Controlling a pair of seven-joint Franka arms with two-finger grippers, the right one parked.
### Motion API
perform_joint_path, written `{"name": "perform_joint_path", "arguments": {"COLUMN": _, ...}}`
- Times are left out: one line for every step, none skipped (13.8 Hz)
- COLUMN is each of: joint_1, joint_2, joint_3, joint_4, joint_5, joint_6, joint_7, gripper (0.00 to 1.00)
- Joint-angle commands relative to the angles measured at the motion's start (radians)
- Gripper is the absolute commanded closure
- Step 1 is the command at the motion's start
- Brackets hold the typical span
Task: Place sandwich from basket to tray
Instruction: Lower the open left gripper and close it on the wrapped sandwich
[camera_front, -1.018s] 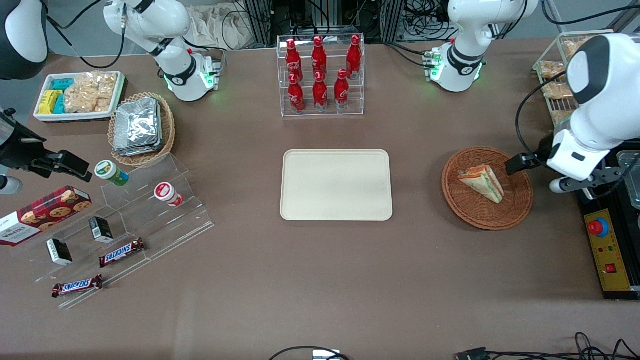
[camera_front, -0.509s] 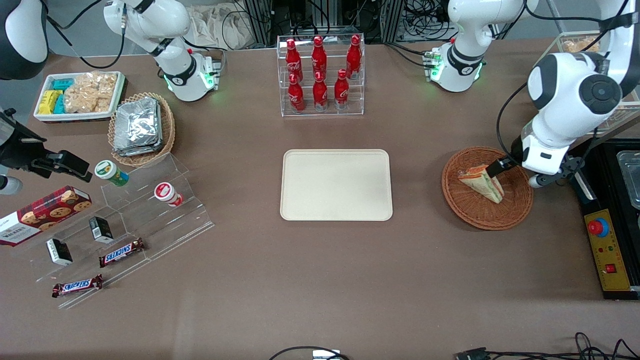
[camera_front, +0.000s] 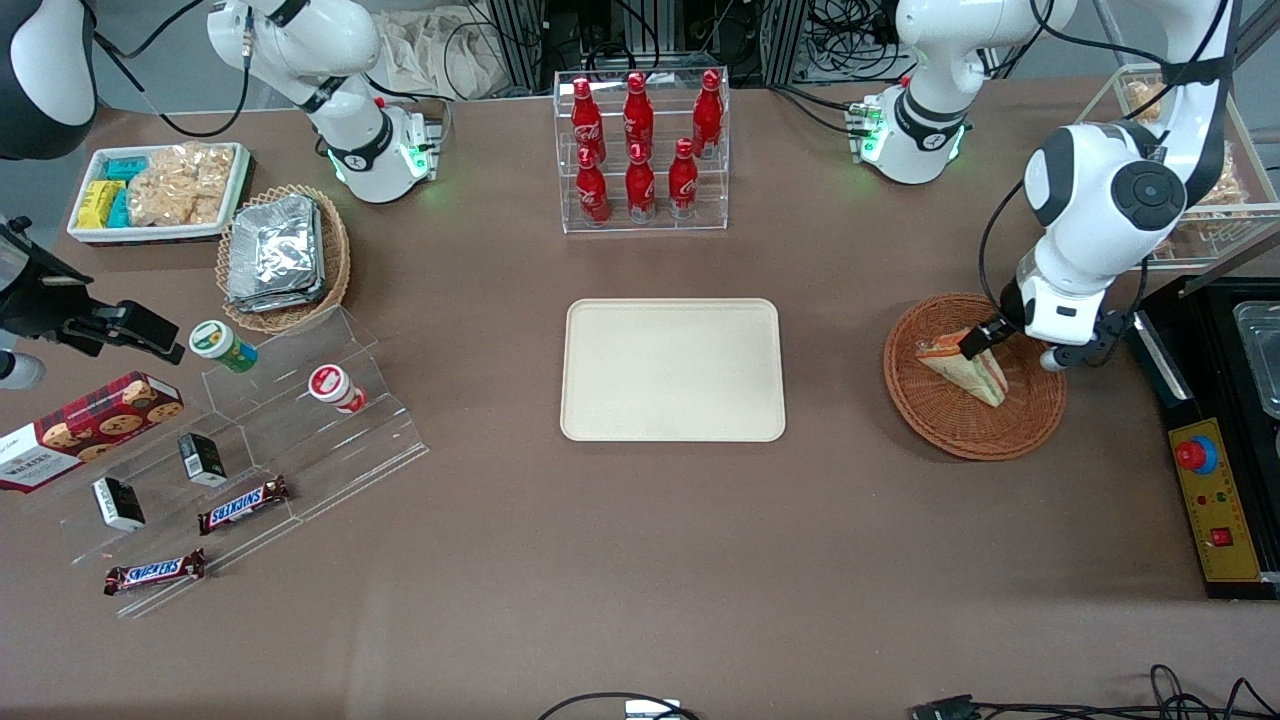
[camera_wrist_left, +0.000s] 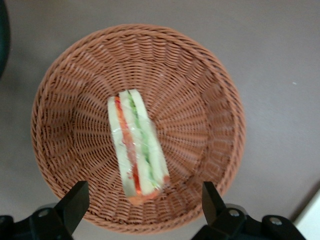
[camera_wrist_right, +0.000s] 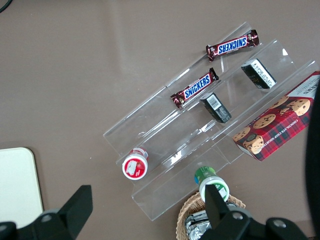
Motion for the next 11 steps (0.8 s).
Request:
{"name": "perform_joint_path", "arguments": {"joint_1": 0.030, "joint_2": 0.020, "joint_3": -0.001, "joint_4": -0.042, "joint_5": 0.006, "joint_6": 0.082, "joint_7": -0.012, "gripper": 0.00}}
{"name": "perform_joint_path", "arguments": {"joint_1": 0.031, "joint_2": 0.039, "joint_3": -0.001, "joint_4": -0.042, "joint_5": 0.006, "joint_6": 0.095, "joint_7": -0.012, "gripper": 0.00}}
{"name": "perform_joint_path", "arguments": {"joint_1": 0.031, "joint_2": 0.048, "joint_3": -0.001, "joint_4": -0.043, "joint_5": 0.006, "joint_6": 0.114, "joint_7": -0.018, "gripper": 0.00}}
{"name": "perform_joint_path", "arguments": {"joint_1": 0.031, "joint_2": 0.057, "joint_3": -0.001, "joint_4": -0.043, "joint_5": 0.005, "joint_6": 0.119, "joint_7": -0.023, "gripper": 0.00}}
{"name": "perform_joint_path", "arguments": {"joint_1": 0.030, "joint_2": 0.060, "joint_3": -0.001, "joint_4": -0.043, "joint_5": 0.005, "joint_6": 0.120, "joint_7": -0.044, "gripper": 0.00}}
{"name": "perform_joint_path", "arguments": {"joint_1": 0.030, "joint_2": 0.063, "joint_3": -0.002, "joint_4": -0.043, "joint_5": 0.005, "joint_6": 0.123, "joint_7": -0.063, "gripper": 0.00}}
{"name": "perform_joint_path", "arguments": {"joint_1": 0.028, "joint_2": 0.065, "joint_3": -0.003, "joint_4": -0.045, "joint_5": 0.005, "joint_6": 0.132, "joint_7": -0.067, "gripper": 0.00}}
{"name": "perform_joint_path", "arguments": {"joint_1": 0.028, "joint_2": 0.075, "joint_3": -0.003, "joint_4": -0.048, "joint_5": 0.005, "joint_6": 0.148, "joint_7": -0.069, "gripper": 0.00}}
{"name": "perform_joint_path", "arguments": {"joint_1": 0.028, "joint_2": 0.083, "joint_3": -0.003, "joint_4": -0.055, "joint_5": 0.005, "joint_6": 0.164, "joint_7": -0.072, "gripper": 0.00}}
{"name": "perform_joint_path", "arguments": {"joint_1": 0.028, "joint_2": 0.089, "joint_3": -0.003, "joint_4": -0.071, "joint_5": 0.005, "joint_6": 0.193, "joint_7": -0.083, "gripper": 0.00}}
{"name": "perform_joint_path", "arguments": {"joint_1": 0.028, "joint_2": 0.097, "joint_3": -0.003, "joint_4": -0.089, "joint_5": 0.005, "joint_6": 0.230, "joint_7": -0.092, "gripper": 0.00}}
